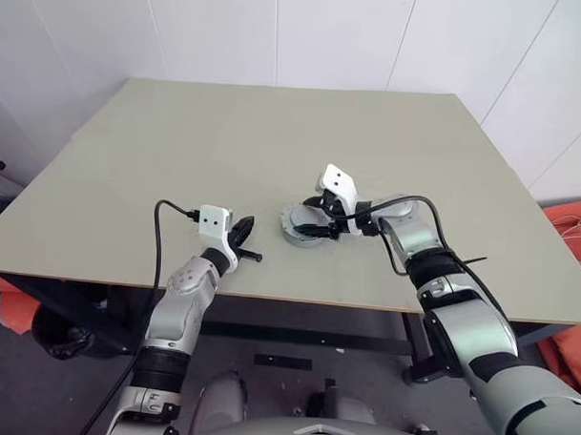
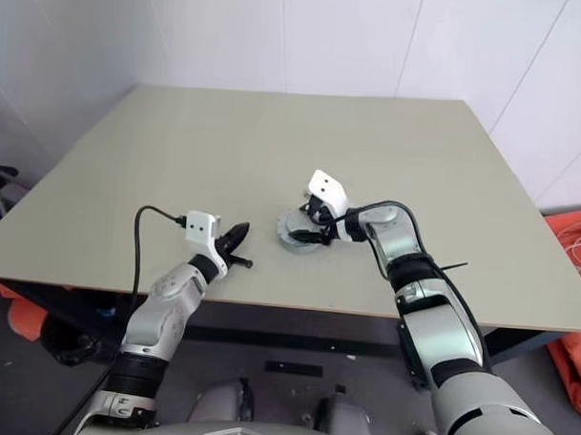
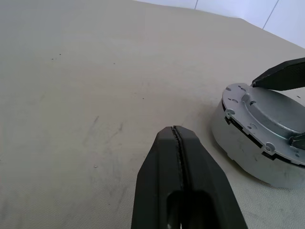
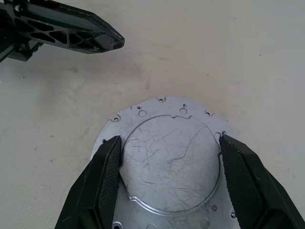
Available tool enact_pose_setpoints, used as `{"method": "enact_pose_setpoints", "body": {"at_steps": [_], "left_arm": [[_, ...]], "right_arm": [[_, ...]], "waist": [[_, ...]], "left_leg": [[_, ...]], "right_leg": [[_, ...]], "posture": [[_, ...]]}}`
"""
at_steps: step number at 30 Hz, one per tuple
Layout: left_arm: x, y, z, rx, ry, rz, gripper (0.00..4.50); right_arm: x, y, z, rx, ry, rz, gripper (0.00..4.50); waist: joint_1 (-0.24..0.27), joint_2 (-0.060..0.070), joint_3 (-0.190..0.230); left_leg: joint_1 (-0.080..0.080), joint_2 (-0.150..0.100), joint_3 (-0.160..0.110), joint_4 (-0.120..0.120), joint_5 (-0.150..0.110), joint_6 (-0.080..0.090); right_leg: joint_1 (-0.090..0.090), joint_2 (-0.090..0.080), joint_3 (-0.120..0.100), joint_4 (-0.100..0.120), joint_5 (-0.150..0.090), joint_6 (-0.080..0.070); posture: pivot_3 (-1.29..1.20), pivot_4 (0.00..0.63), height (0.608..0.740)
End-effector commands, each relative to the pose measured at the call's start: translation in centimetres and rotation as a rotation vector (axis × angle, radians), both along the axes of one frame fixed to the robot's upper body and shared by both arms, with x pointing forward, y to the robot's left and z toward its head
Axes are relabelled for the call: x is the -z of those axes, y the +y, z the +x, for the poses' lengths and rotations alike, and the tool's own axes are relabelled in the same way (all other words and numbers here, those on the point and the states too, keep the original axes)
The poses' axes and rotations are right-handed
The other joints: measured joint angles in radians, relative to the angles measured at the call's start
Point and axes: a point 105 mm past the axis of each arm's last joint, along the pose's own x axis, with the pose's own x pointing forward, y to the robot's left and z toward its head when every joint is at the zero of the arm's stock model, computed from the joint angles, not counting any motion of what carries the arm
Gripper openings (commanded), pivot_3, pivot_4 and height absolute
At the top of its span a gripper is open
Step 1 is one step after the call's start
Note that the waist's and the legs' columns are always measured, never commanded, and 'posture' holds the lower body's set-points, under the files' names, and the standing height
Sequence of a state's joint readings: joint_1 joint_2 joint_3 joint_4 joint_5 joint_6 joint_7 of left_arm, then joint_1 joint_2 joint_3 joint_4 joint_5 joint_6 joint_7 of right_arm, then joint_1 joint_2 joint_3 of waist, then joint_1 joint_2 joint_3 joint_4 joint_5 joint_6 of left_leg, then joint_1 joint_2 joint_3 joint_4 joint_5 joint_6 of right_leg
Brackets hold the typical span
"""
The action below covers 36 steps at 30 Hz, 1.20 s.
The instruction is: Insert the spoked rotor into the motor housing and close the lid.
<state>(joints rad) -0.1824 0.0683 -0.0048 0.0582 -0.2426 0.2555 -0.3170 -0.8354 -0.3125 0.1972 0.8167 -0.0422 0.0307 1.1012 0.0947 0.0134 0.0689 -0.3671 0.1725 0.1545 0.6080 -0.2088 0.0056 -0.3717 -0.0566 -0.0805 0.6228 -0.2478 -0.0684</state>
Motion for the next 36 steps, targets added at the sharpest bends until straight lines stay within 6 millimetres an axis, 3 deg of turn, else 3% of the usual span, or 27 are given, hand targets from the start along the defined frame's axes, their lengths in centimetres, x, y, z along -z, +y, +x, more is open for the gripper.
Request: {"method": "enact_pose_setpoints", "body": {"at_steps": [1, 10, 26, 36], "left_arm": [[-1.7, 0.0, 0.2, 0.000, -0.057, -0.006, 0.00], [-1.6, 0.0, 0.2, 0.002, -0.054, -0.006, 0.00], [-1.5, -0.1, 0.0, 0.005, -0.053, -0.004, 0.00], [-1.4, -0.2, -0.1, 0.009, -0.051, -0.003, 0.00]], "right_arm": [[0.0, -0.1, -0.1, -0.015, 0.024, -0.021, 3.16], [0.2, -0.4, -0.2, -0.014, 0.063, -0.051, 3.16], [0.6, 0.0, -0.4, -0.033, -0.042, -0.070, 3.16], [1.7, -0.4, -0.9, -0.056, 0.025, -0.152, 3.16]], "waist": [[0.000, 0.000, 0.000], [0.001, 0.000, 0.000], [0.000, 0.000, 0.000], [0.000, 0.000, 0.000]], "left_leg": [[0.000, 0.000, 0.000, 0.000, 0.000, 0.000], [0.000, 0.000, 0.000, 0.000, 0.000, 0.000], [0.001, 0.000, 0.000, 0.000, 0.000, 0.000], [0.002, 0.000, 0.000, 0.000, 0.000, 0.000]], "right_leg": [[0.000, 0.000, 0.000, 0.000, 0.000, 0.000], [0.000, 0.000, 0.000, 0.000, 0.000, 0.000], [0.001, 0.000, 0.000, 0.000, 0.000, 0.000], [0.002, 0.000, 0.000, 0.000, 0.000, 0.000]], "posture": [[0.00, 0.000, 0.740], [0.00, 0.000, 0.740], [0.00, 0.000, 0.740], [0.00, 0.000, 0.740]]}}
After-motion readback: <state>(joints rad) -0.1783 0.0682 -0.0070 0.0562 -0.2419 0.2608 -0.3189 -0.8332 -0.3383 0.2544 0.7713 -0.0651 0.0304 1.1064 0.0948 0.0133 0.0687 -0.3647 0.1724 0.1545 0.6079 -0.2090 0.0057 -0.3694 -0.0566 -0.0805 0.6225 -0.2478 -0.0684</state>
